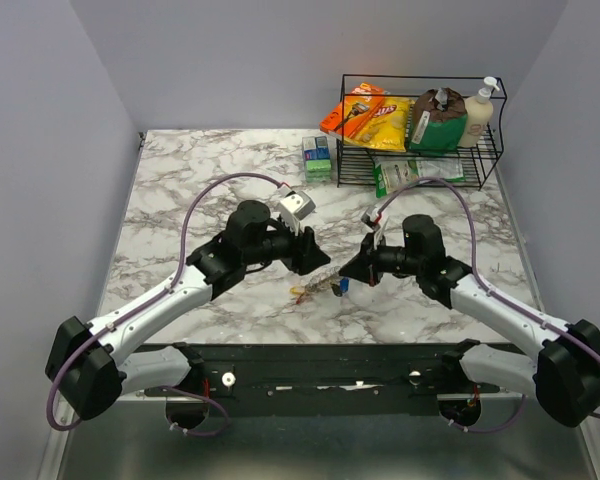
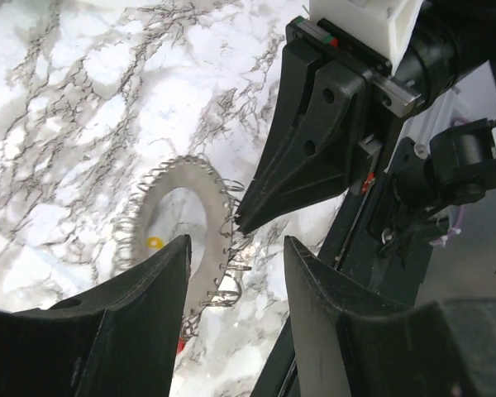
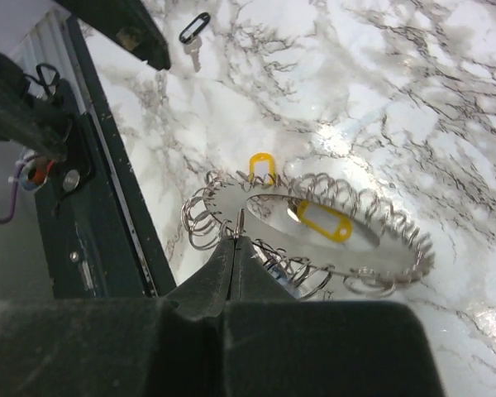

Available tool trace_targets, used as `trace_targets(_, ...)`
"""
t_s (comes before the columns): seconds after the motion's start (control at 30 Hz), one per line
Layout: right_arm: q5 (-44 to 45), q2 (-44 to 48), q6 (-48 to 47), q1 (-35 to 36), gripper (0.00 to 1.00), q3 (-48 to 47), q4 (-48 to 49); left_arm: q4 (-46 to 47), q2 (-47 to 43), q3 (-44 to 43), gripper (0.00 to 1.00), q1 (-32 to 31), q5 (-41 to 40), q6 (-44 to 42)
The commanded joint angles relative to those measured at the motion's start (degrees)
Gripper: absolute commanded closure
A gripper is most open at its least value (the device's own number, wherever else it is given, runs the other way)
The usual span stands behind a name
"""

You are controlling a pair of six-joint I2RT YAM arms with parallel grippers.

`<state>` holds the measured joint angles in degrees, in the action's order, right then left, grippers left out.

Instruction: Put the keys on the keyring

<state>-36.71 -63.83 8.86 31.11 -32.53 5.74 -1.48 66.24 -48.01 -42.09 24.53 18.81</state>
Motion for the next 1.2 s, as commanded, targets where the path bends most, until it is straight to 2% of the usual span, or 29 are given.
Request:
trace_targets(0.0, -7.23, 0.81, -5.95, -0.09, 0.99, -5.07, -7.74, -7.04, -2.86, -3.4, 0.42, 0.34, 1.65, -6.15)
trace_targets(0.1, -10.57, 1.17, -8.06, -0.09, 1.0, -8.06, -10.55, -9.15, -4.71, -4.81, 0.41, 0.34, 2.27, -8.78)
trace_targets(0.3, -17.16, 1.96, -12.28, -0.09, 0.99, -13.24, -15.48, -11.79, -6.3, -7.01, 0.4, 0.34, 8.59, -12.48)
trace_targets(0.67, -25.51, 3.89, -12.29, -0.09, 0.99, -19.06, -17.87, -10.39, -7.44, -7.28, 0.44, 0.34, 16.77, -14.24)
trace_targets(0.83, -26.75, 4.51, -11.5, -0.09, 0.99, -19.94, -17.87, -7.32, -7.7, -6.48, 0.46, 0.34, 21.59, -13.54)
trace_targets(1.17, -27.54, 5.03, -10.89, -0.09, 0.99, -20.55, -17.78, -2.92, -6.82, -5.17, 0.52, 0.16, 26.0, -12.13)
